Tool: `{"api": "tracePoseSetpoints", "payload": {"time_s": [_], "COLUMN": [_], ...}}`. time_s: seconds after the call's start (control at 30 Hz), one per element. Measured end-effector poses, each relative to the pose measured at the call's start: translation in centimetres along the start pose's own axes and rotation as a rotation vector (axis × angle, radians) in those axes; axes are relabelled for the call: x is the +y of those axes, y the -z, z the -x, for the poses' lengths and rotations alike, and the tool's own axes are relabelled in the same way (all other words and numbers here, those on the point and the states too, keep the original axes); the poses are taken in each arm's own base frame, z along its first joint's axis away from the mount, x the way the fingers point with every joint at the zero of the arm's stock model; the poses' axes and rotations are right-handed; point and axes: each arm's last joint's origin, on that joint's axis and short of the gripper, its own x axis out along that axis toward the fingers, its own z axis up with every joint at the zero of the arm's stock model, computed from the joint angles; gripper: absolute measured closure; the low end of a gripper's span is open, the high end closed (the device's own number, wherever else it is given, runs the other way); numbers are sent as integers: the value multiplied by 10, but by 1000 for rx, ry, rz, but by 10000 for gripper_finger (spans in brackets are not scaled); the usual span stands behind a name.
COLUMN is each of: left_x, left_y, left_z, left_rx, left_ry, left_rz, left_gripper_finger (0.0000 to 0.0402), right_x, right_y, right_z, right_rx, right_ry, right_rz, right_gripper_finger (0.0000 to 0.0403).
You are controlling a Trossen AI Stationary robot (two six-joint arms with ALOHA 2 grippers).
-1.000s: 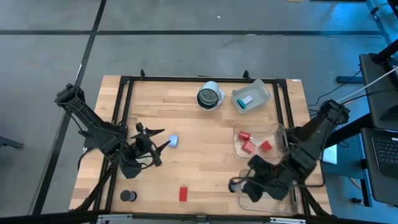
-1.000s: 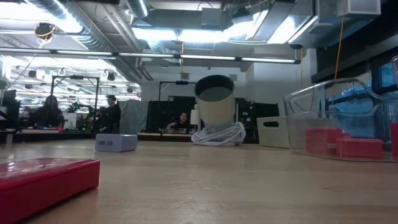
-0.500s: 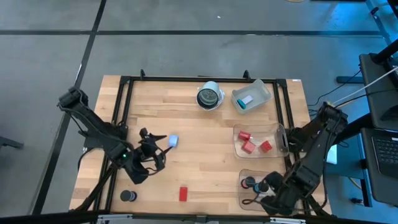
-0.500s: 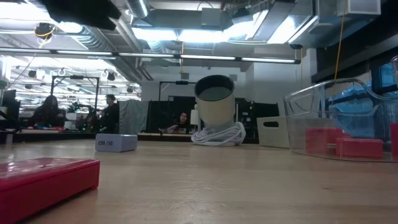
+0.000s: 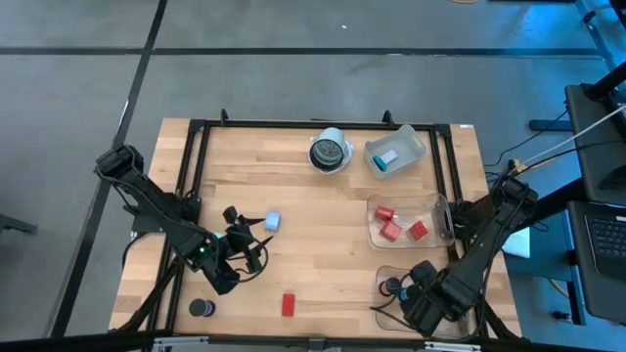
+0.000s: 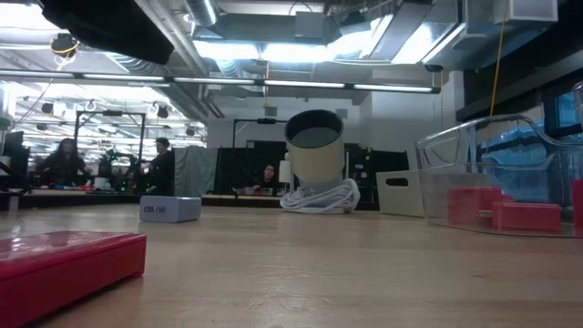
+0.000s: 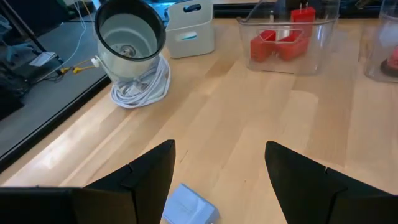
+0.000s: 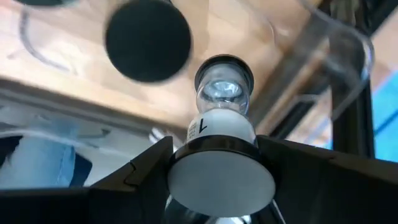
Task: Pick & Place Office items
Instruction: Put the white hourglass into the bottom transparent bin
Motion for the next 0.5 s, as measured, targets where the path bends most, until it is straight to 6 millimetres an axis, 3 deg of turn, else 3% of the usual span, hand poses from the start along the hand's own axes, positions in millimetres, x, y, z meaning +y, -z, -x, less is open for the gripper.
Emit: {"api": "tracePoseSetpoints", "payload": {"time_s": [0.33, 0.5], "left_x": [0, 0], "left_y": [0, 0], "left_z": [0, 0], "left_rx": [6, 5], "left_ry": [6, 6], "left_rz": [8, 18], "left_gripper_finger": [156, 156], "right_x": [-1, 1], "right_y": [-13, -17], "right_z": [-33, -47], "right_rx": [-30, 15], "right_ry": [76, -20], "right_rz": [93, 166], "right_gripper_finger": [188, 189]}}
